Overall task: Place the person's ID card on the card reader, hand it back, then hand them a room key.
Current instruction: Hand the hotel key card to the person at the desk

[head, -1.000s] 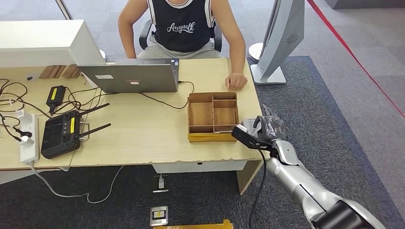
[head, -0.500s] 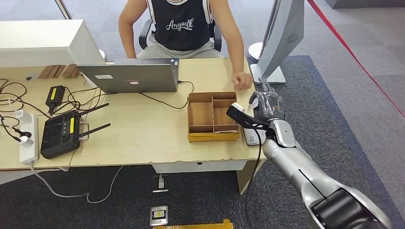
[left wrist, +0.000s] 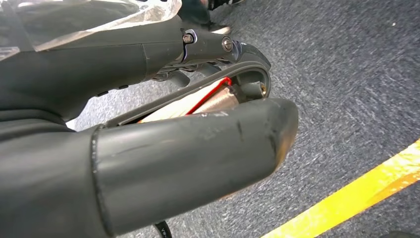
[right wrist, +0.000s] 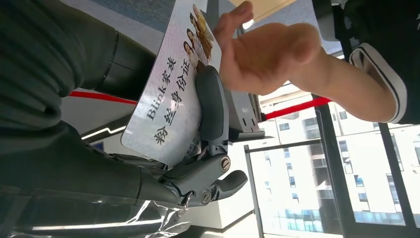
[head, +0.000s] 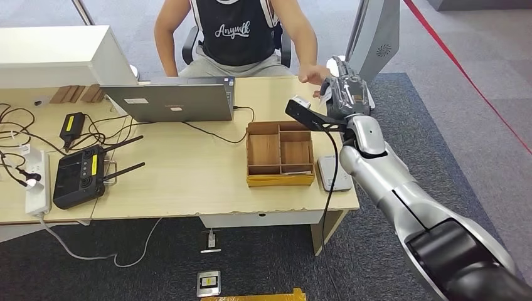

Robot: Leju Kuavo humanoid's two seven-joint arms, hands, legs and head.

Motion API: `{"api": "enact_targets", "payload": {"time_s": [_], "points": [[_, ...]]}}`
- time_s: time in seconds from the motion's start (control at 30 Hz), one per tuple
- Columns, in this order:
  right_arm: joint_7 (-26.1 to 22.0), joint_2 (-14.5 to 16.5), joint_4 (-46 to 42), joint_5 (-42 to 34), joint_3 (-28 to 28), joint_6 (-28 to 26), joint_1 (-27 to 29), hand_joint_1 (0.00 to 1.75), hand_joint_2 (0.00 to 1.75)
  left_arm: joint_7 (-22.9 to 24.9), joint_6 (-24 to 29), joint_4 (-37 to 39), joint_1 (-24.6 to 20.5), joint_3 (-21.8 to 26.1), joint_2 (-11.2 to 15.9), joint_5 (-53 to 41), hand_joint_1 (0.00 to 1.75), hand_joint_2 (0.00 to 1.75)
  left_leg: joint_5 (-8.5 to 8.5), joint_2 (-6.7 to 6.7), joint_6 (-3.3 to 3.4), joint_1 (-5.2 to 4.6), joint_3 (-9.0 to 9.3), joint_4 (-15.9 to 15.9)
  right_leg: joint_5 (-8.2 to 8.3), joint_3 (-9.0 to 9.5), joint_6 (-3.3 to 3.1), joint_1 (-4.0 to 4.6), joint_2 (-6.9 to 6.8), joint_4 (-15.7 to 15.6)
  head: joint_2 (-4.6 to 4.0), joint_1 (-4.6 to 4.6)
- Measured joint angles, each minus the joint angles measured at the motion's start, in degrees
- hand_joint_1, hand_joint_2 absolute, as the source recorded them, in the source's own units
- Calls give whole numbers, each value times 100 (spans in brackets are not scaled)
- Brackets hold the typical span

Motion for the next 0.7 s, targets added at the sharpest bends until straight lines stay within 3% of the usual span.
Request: {"api": "enact_targets", "payload": {"time_s": [0.3,0.7], "points": [[26,338,365,105,134,296,-283,175,175,-28,-90,2,-7,-71,6,-81,0,0,0,0,0,3,-1,0,0,-1,0,2,0,0,0,0],[102,386,872,-8,164,386,-538,175,175,-36,-169,3,-2,-107,88,-102,0,0,0,-1,0,1,-1,1,0,-1,0,0,0,-2,0,1]]}}
